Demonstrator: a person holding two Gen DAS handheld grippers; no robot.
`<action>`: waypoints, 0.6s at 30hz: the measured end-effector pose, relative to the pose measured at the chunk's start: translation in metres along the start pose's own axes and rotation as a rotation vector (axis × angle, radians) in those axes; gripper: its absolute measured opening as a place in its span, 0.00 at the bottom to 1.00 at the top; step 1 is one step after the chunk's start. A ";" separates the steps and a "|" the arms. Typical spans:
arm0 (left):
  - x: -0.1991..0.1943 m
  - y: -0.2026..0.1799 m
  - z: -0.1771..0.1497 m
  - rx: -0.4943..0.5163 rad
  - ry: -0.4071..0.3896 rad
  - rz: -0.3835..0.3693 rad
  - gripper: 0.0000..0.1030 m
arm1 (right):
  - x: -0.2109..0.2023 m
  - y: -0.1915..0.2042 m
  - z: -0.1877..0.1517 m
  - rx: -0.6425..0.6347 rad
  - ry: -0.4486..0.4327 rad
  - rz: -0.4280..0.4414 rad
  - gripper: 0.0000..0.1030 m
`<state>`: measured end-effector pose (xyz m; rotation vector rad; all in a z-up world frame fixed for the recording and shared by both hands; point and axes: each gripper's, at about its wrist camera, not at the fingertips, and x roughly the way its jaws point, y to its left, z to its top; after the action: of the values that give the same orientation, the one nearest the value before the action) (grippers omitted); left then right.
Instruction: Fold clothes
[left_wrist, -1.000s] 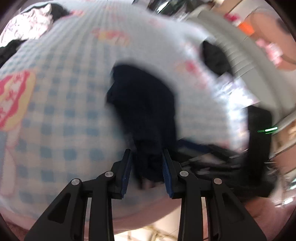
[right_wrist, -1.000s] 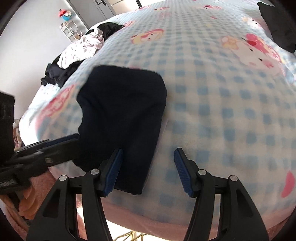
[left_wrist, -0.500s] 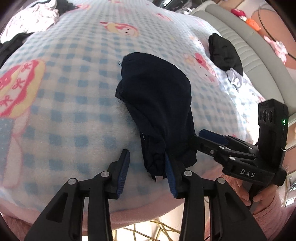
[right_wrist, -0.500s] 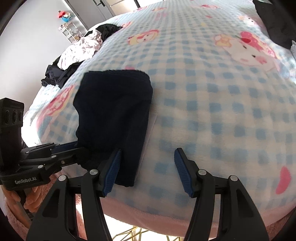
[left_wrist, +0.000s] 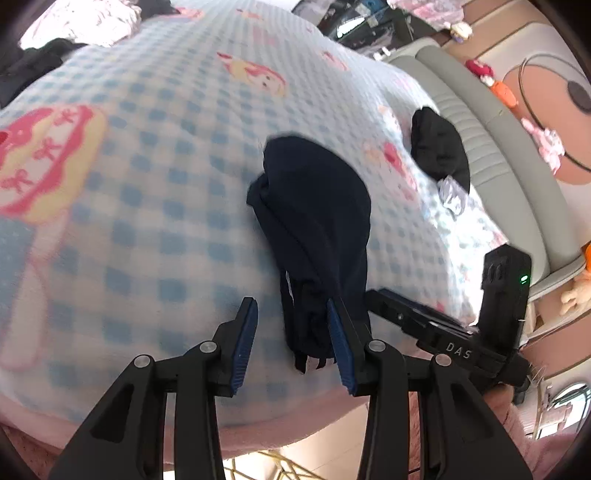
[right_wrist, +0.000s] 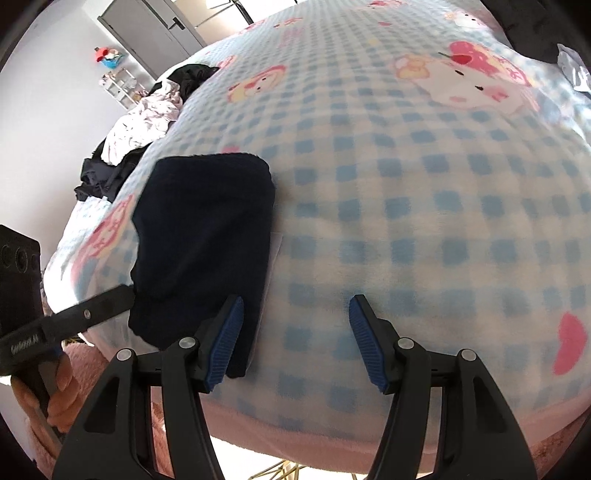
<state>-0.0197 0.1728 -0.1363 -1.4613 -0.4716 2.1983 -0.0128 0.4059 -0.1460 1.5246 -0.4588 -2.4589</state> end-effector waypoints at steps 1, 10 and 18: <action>0.002 0.000 0.001 0.018 0.004 0.057 0.40 | 0.001 0.002 -0.001 -0.012 -0.001 -0.008 0.59; -0.015 0.013 0.002 -0.048 -0.034 -0.032 0.37 | -0.006 0.000 0.000 -0.012 -0.027 -0.021 0.59; -0.018 -0.009 0.008 -0.025 -0.069 -0.194 0.38 | -0.012 0.019 -0.006 -0.091 -0.034 0.021 0.59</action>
<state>-0.0200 0.1702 -0.1150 -1.2974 -0.6387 2.1002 -0.0014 0.3915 -0.1314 1.4375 -0.3613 -2.4571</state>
